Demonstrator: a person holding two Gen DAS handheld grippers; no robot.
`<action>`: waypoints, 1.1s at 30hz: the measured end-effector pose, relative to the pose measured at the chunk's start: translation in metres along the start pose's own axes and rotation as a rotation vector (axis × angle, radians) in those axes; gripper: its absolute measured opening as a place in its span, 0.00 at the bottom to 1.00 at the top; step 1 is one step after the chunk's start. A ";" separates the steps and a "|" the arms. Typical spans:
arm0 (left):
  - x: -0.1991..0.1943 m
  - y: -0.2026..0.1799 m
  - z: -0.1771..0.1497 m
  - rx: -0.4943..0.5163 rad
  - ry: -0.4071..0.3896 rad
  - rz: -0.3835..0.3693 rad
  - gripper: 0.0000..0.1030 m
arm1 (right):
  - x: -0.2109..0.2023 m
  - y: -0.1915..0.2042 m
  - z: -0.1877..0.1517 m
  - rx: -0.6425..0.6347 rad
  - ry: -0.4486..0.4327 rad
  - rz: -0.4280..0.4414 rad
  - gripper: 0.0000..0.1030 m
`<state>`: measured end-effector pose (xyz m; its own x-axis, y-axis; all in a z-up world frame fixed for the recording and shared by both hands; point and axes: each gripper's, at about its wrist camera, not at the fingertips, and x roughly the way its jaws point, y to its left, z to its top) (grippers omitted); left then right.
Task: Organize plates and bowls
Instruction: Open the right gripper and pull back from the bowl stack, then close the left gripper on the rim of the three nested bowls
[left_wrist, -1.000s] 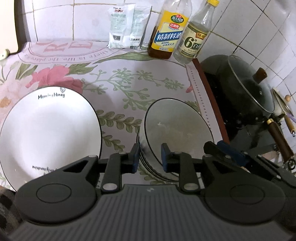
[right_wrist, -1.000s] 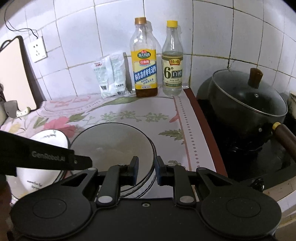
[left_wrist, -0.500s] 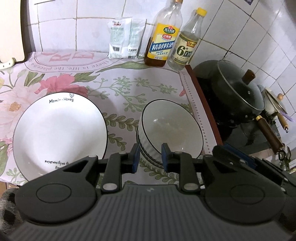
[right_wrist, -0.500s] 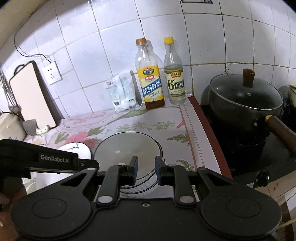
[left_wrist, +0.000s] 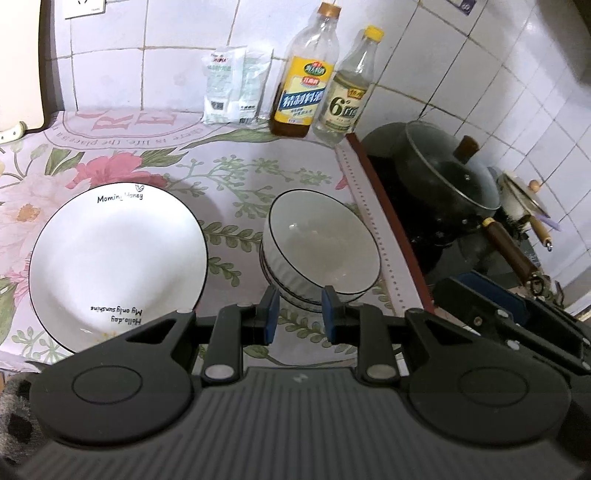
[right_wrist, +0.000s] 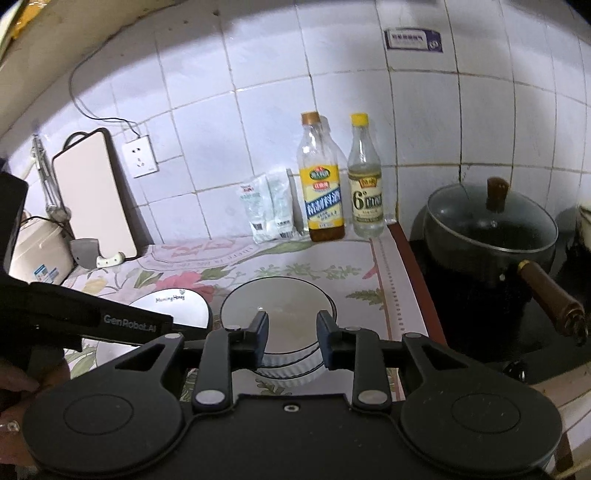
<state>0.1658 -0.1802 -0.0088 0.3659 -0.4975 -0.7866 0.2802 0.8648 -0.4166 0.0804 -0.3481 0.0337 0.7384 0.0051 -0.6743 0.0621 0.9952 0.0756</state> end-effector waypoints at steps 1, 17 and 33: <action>-0.001 0.001 -0.001 -0.007 -0.001 -0.015 0.22 | -0.003 0.001 -0.001 -0.010 -0.015 -0.008 0.33; -0.006 0.005 -0.027 0.077 -0.099 0.025 0.26 | -0.019 -0.017 -0.028 -0.096 -0.044 -0.023 0.43; 0.000 0.010 -0.046 0.039 -0.246 0.008 0.68 | 0.031 -0.025 -0.068 -0.340 0.016 0.117 0.68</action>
<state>0.1272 -0.1687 -0.0339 0.5721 -0.4962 -0.6531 0.3089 0.8680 -0.3889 0.0560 -0.3657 -0.0389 0.7166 0.1197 -0.6871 -0.2510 0.9634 -0.0940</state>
